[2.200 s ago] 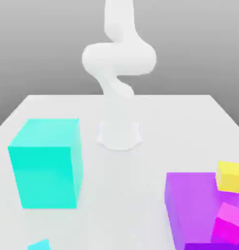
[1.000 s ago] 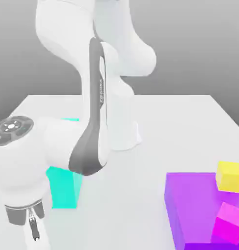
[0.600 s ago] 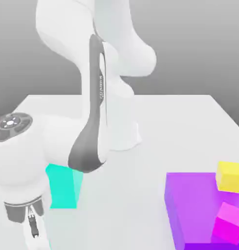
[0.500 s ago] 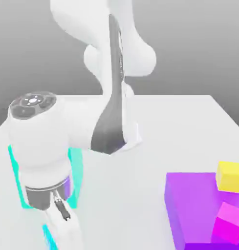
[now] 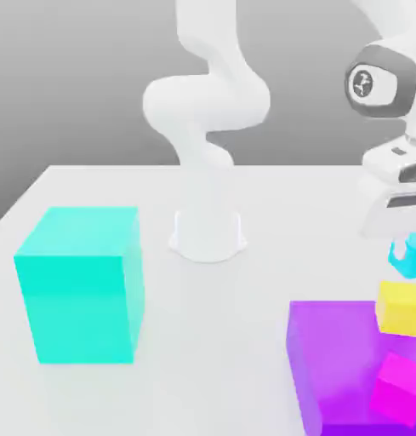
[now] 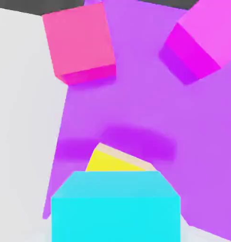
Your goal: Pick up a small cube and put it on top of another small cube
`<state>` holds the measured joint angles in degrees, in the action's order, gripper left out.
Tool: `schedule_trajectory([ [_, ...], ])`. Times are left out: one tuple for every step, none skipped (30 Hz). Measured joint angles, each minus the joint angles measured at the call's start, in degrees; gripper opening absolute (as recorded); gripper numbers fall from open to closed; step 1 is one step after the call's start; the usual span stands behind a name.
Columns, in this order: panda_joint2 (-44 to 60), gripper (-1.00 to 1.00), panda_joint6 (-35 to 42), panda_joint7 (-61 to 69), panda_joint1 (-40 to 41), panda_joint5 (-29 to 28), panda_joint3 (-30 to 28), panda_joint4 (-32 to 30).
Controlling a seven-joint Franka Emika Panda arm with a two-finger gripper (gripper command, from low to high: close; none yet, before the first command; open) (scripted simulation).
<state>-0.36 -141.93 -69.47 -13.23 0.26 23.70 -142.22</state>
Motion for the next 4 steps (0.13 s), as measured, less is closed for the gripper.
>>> schedule_trajectory([
  [1.08,1.0,-1.39,-0.44,0.14,-0.66,0.13,-0.4],
  [1.08,1.0,-1.39,-0.44,0.22,-0.65,0.13,-0.4],
  [1.08,1.0,-1.39,-0.44,0.28,-0.65,0.13,-0.4],
  [1.08,1.0,-1.39,-0.44,0.33,-0.65,0.13,-0.4],
])
